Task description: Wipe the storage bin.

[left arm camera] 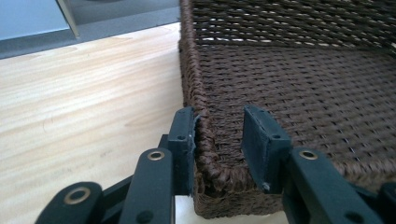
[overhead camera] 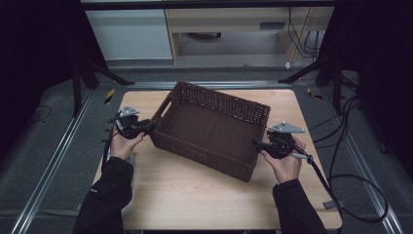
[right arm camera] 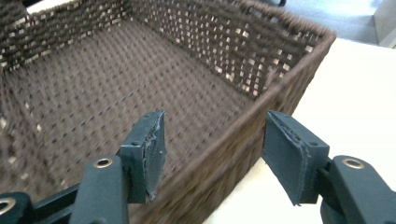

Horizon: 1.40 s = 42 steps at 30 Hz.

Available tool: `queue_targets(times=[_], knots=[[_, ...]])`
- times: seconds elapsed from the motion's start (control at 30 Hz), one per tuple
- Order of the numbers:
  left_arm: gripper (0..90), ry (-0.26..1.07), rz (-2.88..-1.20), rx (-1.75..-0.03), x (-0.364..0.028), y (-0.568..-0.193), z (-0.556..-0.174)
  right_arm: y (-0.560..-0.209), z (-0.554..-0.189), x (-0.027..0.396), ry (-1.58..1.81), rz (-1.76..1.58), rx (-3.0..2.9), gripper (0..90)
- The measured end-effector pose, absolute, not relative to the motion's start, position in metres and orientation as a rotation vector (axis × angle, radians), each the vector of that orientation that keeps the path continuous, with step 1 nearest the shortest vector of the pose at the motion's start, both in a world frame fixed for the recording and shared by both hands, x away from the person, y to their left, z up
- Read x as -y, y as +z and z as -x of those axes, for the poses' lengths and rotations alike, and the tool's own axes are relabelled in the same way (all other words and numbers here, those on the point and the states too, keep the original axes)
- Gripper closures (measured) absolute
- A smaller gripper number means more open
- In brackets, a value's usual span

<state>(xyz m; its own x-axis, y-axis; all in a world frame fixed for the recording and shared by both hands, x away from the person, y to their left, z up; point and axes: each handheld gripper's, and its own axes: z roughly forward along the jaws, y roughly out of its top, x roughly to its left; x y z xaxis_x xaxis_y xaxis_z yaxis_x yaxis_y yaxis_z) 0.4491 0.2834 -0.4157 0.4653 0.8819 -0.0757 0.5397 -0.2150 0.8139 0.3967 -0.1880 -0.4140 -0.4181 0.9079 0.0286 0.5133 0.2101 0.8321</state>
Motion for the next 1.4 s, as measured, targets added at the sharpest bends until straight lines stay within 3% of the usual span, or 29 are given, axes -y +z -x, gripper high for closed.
queue_targets(times=[0.1, 0.2, 0.4, 0.53, 0.77, 1.0, 1.4], knots=[[62.8, 0.526, -1.887, -1.181, -0.283, -0.416, -0.438, -0.416, -0.39, 0.186, 1.093, -1.296, -2.048, 42.3], [61.0, 0.531, -1.912, -1.158, -0.283, -0.413, -0.434, -0.419, -0.389, 0.185, 1.061, -1.291, -2.069, 51.3], [61.2, 0.545, -1.937, -1.173, -0.284, -0.42, -0.443, -0.421, -0.397, 0.187, 1.055, -1.287, -2.05, 57.5], [66.0, 0.507, -1.942, -1.163, -0.281, -0.426, -0.438, -0.423, -0.405, 0.19, 1.082, -1.301, -2.029, 58.4], [65.4, 0.512, -1.956, -1.165, -0.275, -0.424, -0.42, -0.418, -0.392, 0.201, 1.118, -1.289, -2.05, 54.8], [61.7, 0.536, -1.959, -1.16, -0.269, -0.423, -0.391, -0.422, -0.391, 0.204, 1.133, -1.283, -2.061, 65.4], [60.9, 0.518, -1.919, -1.157, -0.272, -0.426, -0.365, -0.422, -0.37, 0.204, 1.141, -1.263, -2.066, 68.9]])
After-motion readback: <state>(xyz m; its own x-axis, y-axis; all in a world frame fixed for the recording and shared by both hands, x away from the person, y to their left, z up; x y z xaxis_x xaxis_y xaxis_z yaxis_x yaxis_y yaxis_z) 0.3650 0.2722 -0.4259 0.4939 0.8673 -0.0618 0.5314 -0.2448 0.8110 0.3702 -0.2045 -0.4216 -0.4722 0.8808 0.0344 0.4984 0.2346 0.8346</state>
